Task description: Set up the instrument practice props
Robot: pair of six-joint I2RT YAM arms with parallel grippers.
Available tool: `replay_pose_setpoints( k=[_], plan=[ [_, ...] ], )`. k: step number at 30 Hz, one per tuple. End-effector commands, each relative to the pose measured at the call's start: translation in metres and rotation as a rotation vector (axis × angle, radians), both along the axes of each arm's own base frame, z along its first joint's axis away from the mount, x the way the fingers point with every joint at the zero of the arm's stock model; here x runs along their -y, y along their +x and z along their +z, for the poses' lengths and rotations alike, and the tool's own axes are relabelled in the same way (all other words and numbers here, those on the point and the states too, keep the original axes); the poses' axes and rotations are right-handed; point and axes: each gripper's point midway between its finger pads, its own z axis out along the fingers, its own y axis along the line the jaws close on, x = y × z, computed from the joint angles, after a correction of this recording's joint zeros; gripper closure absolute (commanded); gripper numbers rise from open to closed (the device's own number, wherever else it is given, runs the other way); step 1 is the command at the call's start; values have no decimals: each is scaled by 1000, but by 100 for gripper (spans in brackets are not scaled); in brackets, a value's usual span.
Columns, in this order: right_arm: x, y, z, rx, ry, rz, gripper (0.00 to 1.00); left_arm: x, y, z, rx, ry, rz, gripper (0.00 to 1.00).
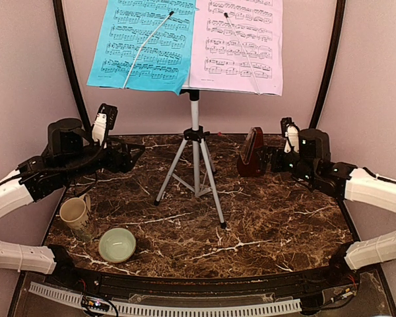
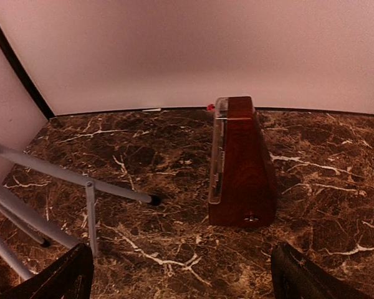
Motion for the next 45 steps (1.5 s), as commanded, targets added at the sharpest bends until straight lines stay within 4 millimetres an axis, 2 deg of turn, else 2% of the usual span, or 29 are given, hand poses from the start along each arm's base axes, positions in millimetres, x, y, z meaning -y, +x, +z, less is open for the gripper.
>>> replay_pose_setpoints(
  k=[1,4,7,11,16,17,25,29,35,39,45],
  plan=[
    [20,48,3,-44,39,-98,0,7,0,11,24,-61,-42,14],
    [29,76,-3,-59,11,-137,0,6,2,10,22,-56,-33,14],
    [24,95,-5,-66,-4,-128,0,6,3,6,17,-51,-34,14],
    [15,114,-5,-62,-19,-123,0,5,3,2,11,-47,-29,14],
    [14,133,-9,-56,-41,-160,0,2,8,-6,2,-28,-5,14],
    [12,141,-5,-47,-45,-172,0,3,9,-7,-1,-26,-5,14],
    [12,178,-35,-84,-175,-239,2,4,11,-7,2,-16,-7,14],
    [10,184,-48,-105,-194,-231,8,2,9,-8,3,-13,-5,14],
    [9,180,-55,-115,-197,-216,27,-1,7,-7,12,-16,0,15],
    [11,174,-52,-115,-211,-207,44,-3,6,-5,20,-17,2,15],
    [9,151,-28,-86,-207,-120,58,1,1,-6,41,-4,-39,16]
  ],
)
